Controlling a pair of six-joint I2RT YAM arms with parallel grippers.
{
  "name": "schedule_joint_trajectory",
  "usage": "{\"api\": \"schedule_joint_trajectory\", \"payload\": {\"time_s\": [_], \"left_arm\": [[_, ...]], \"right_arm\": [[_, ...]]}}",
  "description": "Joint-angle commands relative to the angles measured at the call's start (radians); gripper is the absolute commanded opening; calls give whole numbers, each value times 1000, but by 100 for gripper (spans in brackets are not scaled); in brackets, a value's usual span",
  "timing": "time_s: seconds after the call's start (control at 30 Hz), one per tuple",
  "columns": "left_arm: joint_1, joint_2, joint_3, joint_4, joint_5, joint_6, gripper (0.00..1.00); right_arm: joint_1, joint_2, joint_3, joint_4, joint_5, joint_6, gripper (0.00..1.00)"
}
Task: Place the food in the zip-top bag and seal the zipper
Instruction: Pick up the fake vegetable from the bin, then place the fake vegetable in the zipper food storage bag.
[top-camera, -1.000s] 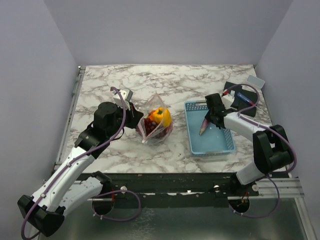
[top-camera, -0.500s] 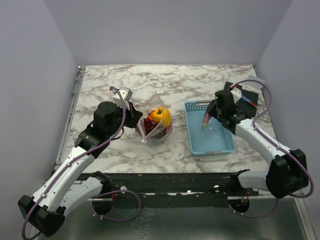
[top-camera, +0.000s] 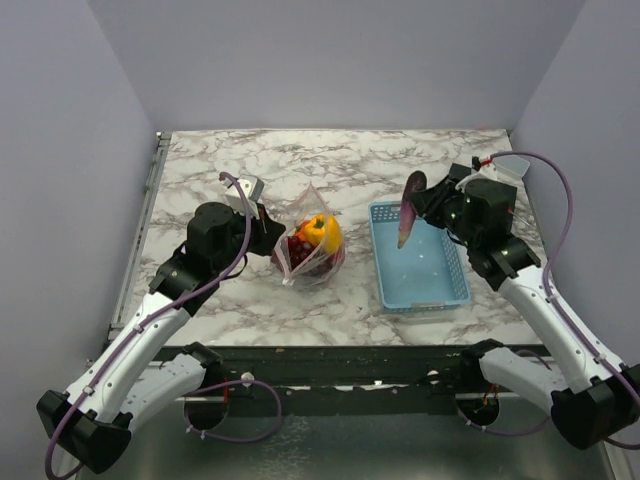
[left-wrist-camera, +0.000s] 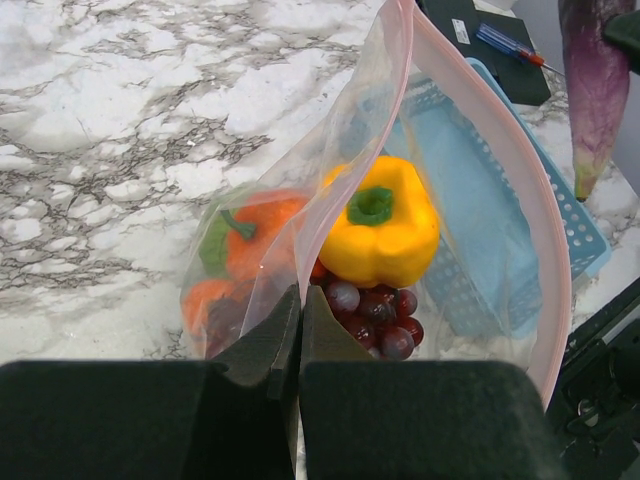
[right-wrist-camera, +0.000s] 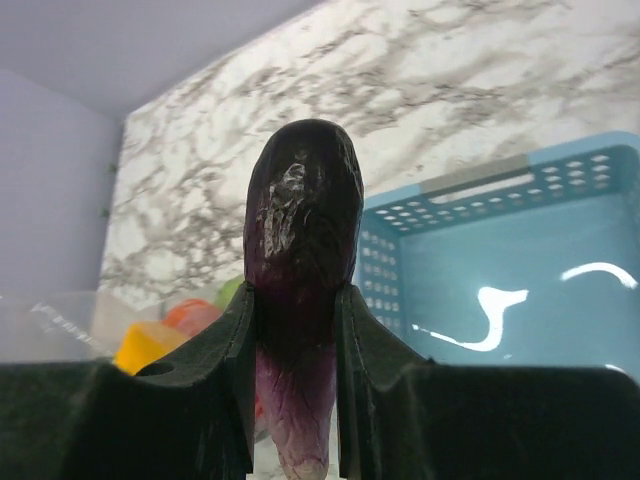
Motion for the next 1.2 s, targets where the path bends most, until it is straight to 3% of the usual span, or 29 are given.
{"api": "schedule_joint_trajectory", "payload": {"time_s": [0.0, 0.27, 0.57, 0.87, 1.17], "left_arm": [[7, -1, -9, 17, 30, -6, 0], [7, -7, -11, 21, 43, -4, 0], [7, -10, -13, 21, 45, -3, 0], [7, -21, -13, 27, 58, -3, 0], [7, -33, -19, 40, 77, -6, 0]], "right_arm": [[50, -51, 54, 101, -152, -21, 1], [207, -71, 83, 297, -208, -41, 1], [441, 11, 124, 506, -141, -137, 1], [629, 136, 170, 648, 85, -225, 1], [678, 252, 139, 741, 263, -273, 1]]}}
